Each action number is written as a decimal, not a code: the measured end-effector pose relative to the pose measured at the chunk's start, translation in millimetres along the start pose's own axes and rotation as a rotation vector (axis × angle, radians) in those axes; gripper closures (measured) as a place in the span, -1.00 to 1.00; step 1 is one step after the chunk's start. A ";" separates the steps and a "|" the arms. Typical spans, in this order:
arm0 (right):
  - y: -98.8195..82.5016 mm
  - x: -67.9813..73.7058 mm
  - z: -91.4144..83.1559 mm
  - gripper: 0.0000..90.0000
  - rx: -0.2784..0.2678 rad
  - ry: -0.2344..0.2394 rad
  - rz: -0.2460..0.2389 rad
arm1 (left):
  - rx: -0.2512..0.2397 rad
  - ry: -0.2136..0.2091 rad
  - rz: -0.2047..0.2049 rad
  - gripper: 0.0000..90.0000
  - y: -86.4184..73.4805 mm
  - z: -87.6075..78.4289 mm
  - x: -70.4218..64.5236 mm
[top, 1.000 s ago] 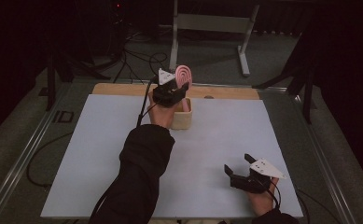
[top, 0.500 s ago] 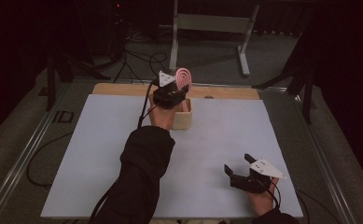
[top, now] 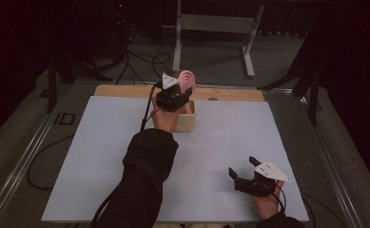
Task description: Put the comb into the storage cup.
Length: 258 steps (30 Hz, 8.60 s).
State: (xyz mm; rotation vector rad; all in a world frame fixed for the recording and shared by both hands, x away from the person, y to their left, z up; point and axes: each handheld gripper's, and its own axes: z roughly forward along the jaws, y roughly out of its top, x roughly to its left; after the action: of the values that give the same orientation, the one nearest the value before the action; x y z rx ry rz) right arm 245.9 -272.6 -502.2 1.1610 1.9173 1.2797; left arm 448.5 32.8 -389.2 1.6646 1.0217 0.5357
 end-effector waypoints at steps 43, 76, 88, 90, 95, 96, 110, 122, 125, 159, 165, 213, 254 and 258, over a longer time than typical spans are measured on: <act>-0.2 0.4 0.5 -0.80 0.002 0.001 0.000 | 0.045 -0.010 -0.073 0.43 -26.9 10.2 11.2; -0.4 1.1 1.4 -0.80 0.006 0.003 -0.003 | 0.076 -0.045 -0.067 0.41 -31.2 15.2 12.9; -0.5 1.0 1.9 -0.80 0.005 0.004 -0.005 | 0.105 -0.022 0.018 0.41 -27.4 16.1 12.4; -0.5 1.0 2.1 -0.80 0.007 0.004 -0.006 | 0.108 -0.016 0.029 0.41 -26.9 16.1 11.9; -0.4 1.1 1.9 -0.80 0.006 0.004 -0.005 | 0.118 0.018 0.062 0.38 -26.3 15.8 14.0; -0.5 1.0 1.9 -0.80 0.006 0.004 -0.005 | 0.122 0.023 0.067 0.38 -26.2 15.6 14.6; -1.0 -0.6 1.3 -0.80 0.004 0.005 -0.006 | 0.153 0.082 0.106 0.31 -26.2 19.8 22.0; -1.1 0.3 1.8 -0.80 0.008 0.005 -0.003 | 0.171 0.108 0.125 0.27 -26.4 22.4 25.2; -1.0 0.3 1.8 -0.80 0.008 0.006 -0.002 | 0.178 0.114 0.120 0.24 -26.5 22.5 27.9; -0.9 0.8 1.3 -0.80 0.005 0.006 -0.002 | 0.200 0.177 0.085 -1.00 -30.4 19.8 34.5; -1.0 0.7 1.2 -0.80 0.006 0.007 0.000 | 0.190 0.146 0.100 -1.00 -28.6 17.3 31.2; -1.6 3.4 2.6 -0.80 0.013 0.011 -0.007 | 0.163 -0.061 0.065 -1.00 -36.5 -50.6 46.6; -1.8 6.6 3.8 -0.80 0.016 0.012 -0.013 | 0.159 -0.075 0.118 -1.00 -105.8 -128.9 67.3; -1.9 6.4 3.9 -0.80 0.016 0.013 -0.012 | 0.153 -0.072 0.104 -1.00 -113.5 -137.0 71.2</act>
State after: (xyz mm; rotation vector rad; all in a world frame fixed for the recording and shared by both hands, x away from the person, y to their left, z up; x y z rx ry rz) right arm 245.4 -265.6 -505.3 1.1503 1.9441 1.2703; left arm 340.7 175.3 -458.4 1.8667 0.9468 0.4717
